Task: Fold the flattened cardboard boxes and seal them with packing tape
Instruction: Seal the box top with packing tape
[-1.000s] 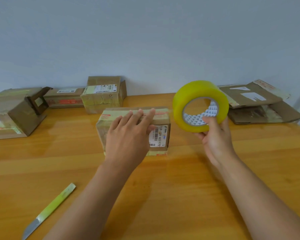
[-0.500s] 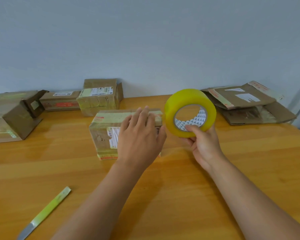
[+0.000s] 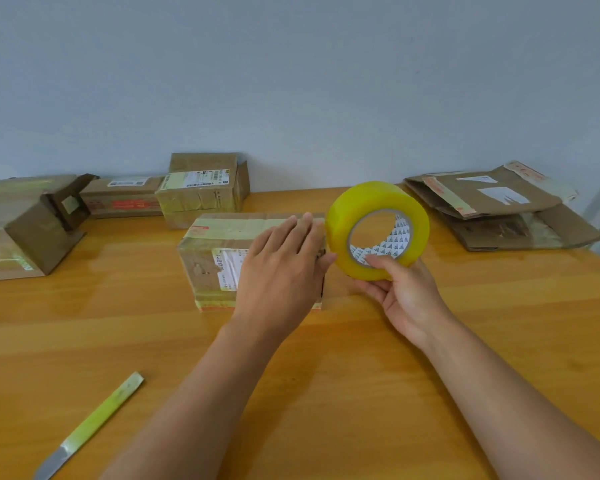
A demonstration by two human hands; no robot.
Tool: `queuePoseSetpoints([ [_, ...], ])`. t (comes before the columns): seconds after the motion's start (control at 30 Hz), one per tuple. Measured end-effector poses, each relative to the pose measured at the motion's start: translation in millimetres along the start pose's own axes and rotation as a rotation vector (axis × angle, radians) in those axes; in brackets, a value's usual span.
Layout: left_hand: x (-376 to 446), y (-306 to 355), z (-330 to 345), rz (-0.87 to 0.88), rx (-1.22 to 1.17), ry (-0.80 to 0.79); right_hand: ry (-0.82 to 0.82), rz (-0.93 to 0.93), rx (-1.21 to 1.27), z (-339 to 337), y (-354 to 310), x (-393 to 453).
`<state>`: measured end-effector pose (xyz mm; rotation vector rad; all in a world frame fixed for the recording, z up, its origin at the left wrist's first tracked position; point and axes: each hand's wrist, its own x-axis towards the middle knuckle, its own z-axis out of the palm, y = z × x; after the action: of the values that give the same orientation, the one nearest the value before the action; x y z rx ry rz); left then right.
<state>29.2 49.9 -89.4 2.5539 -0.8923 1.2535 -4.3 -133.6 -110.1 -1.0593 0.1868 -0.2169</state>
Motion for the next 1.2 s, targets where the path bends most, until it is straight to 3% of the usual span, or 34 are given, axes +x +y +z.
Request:
queuePoseSetpoints([
  [0.17,-5,-4,-7,-0.032,-0.024,0.003,-0.052,0.031,0.003,2,2,-1],
  [0.37,-8,-12,-17,-0.194,0.054,-0.216,-0.028,0.023,-0.062,4,5,0],
  [0.5,-3,-18,-36,-0.463,0.122,-0.456,-0.014,0.023,-0.051,4,4,0],
  [0.63,-5,-24,-48,-0.507,0.147,-0.506,-0.009,0.031,-0.057,6,6,0],
  [0.7,-6,-19,-43,-0.388,0.114,-0.469,-0.012,0.028,-0.062,7,7,-1],
  [0.83,-8,-5,-18,-0.094,0.000,-0.230,-0.034,-0.006,-0.083,7,8,-1],
  [1.0,-9,-7,-8,-0.114,0.016,-0.105,-0.012,-0.076,-0.138,6,10,1],
  [1.2,-8,-7,-6,-0.190,0.018,-0.143,0.105,-0.207,-0.206,2,6,-1],
])
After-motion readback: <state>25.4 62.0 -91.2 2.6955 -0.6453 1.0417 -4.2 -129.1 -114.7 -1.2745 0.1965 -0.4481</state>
